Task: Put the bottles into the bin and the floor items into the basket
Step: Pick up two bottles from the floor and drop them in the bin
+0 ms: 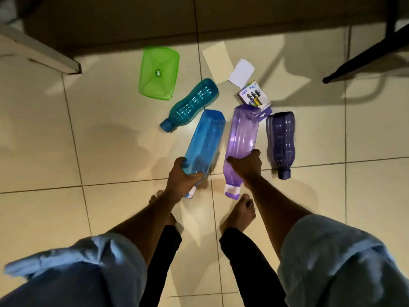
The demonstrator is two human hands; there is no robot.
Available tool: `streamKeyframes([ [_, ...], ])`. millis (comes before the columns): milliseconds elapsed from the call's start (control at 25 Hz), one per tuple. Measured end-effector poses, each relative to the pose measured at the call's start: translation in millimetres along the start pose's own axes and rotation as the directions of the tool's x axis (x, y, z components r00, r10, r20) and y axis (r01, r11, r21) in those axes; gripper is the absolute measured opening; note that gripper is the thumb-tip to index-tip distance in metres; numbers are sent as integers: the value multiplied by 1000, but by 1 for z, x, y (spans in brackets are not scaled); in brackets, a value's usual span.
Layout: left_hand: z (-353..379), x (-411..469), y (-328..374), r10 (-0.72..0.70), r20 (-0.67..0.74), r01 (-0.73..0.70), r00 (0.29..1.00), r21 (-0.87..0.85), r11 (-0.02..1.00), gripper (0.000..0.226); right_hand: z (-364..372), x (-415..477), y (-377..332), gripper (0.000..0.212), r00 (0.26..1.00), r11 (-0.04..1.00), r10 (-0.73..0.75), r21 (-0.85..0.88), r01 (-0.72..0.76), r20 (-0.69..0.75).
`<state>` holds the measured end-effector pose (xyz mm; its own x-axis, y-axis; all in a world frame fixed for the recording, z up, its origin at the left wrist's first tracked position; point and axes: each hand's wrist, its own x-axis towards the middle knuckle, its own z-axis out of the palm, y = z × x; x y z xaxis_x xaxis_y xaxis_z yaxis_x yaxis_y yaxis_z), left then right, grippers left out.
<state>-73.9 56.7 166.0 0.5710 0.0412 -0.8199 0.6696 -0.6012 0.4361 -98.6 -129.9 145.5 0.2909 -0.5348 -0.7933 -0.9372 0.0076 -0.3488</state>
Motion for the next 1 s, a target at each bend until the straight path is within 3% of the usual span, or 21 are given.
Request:
streamKeyframes([
  [280,-103,-178,67,14,-89,-46,996,-365,930,70,-65,-195,-67,79,993,992,-122,23,122,4],
  [560,-229,-360,88,-18,-224,-136,974,-650,747,65,-102,-380,-143,72,952,956,-295,23,294,80],
  [760,-322,-418,57,-24,-300,-201,954,-696,689,90,-48,-486,-213,68,870,883,-462,1,468,174],
  [1000,-468,-424,-3,-72,-459,-345,886,-754,559,82,68,-589,-287,66,779,812,-571,39,582,260],
])
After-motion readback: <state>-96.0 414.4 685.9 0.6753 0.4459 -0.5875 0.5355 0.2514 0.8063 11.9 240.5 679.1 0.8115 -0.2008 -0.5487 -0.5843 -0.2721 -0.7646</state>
